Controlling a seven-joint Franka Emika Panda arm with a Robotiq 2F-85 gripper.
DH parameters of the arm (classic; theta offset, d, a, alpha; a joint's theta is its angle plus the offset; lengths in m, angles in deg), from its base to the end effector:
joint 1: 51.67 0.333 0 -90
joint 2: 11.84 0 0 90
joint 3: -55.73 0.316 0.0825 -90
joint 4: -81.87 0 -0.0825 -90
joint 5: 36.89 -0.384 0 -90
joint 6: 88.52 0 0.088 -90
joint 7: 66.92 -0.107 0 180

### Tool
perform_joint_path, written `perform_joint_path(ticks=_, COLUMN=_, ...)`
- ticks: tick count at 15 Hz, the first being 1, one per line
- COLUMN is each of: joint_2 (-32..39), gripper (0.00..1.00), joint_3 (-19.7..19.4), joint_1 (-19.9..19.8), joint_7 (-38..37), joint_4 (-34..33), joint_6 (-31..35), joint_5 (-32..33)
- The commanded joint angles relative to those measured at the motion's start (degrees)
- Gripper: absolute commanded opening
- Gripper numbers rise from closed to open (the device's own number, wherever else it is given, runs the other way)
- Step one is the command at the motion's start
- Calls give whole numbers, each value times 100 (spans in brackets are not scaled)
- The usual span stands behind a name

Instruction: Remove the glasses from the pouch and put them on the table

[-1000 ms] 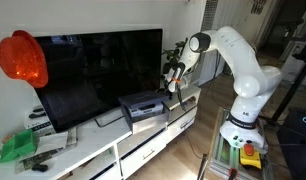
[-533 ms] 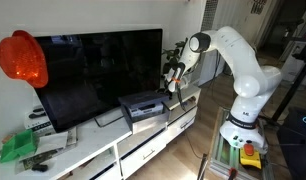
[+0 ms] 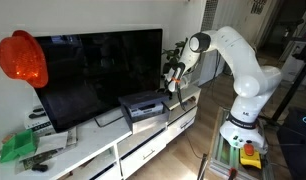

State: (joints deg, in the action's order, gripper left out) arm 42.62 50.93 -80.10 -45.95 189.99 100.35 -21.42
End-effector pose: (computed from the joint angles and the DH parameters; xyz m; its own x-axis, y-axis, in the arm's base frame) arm 0.5362 -0.3153 0.0496 0.9292 0.1562 0.3351 0.0583 -0.9569 0.2845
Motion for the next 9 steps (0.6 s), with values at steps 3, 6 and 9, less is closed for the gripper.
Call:
perform_joint_path(ticks=3, joint_2=-22, gripper=47, joint_3=218, joint_1=-213, joint_7=-51, joint_4=-25, joint_6=-28, joint_5=148)
perform_joint_path(ticks=6, joint_2=-63, gripper=46, joint_3=286, joint_1=-275, joint_7=-52, joint_4=-3, joint_6=-13, joint_5=150)
perform_joint_path(ticks=9, joint_2=-71, gripper=48, joint_3=311, joint_1=-303, joint_7=-60, joint_4=-12, joint_6=-20, joint_5=142)
